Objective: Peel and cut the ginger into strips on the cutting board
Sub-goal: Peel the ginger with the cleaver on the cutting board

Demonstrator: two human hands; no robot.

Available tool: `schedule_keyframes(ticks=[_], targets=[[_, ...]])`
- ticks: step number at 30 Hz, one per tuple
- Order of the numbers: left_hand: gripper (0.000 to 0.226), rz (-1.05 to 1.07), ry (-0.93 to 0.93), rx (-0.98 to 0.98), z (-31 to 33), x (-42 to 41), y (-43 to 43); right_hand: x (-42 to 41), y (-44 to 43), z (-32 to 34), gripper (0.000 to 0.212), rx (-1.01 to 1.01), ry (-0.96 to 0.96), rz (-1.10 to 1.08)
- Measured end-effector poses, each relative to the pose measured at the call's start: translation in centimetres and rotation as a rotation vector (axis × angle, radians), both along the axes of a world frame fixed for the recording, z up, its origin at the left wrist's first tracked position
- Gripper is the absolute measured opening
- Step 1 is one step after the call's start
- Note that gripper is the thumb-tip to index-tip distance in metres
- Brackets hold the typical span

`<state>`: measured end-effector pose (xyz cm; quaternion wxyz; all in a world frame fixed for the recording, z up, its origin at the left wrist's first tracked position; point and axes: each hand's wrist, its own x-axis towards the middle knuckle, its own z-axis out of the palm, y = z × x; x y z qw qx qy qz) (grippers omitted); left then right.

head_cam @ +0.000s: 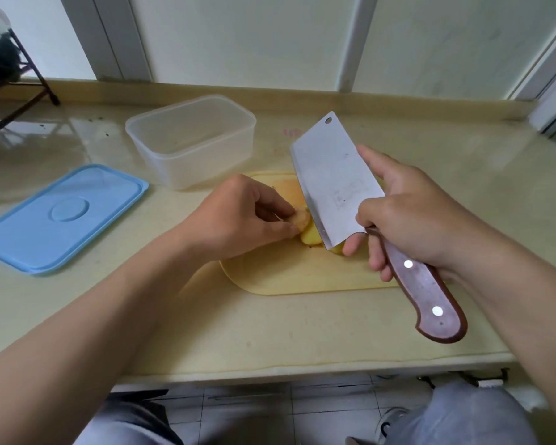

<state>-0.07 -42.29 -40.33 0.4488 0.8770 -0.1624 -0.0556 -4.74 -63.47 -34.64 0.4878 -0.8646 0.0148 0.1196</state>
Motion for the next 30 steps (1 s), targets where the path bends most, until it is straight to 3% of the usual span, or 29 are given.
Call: schedule_keyframes(ticks=[11,30], targets=[[0.026,-0.059,0.02,0.015,0.2,0.1,0.5,0.2,0.1,-0.7,0.089,0.026,0.008,-0.023],[0.017,-0.092,-0.18,0.076,-1.0,0.5,0.2,-1.0,0.0,-1.0,0.095,-0.026,0.058,-0.016]])
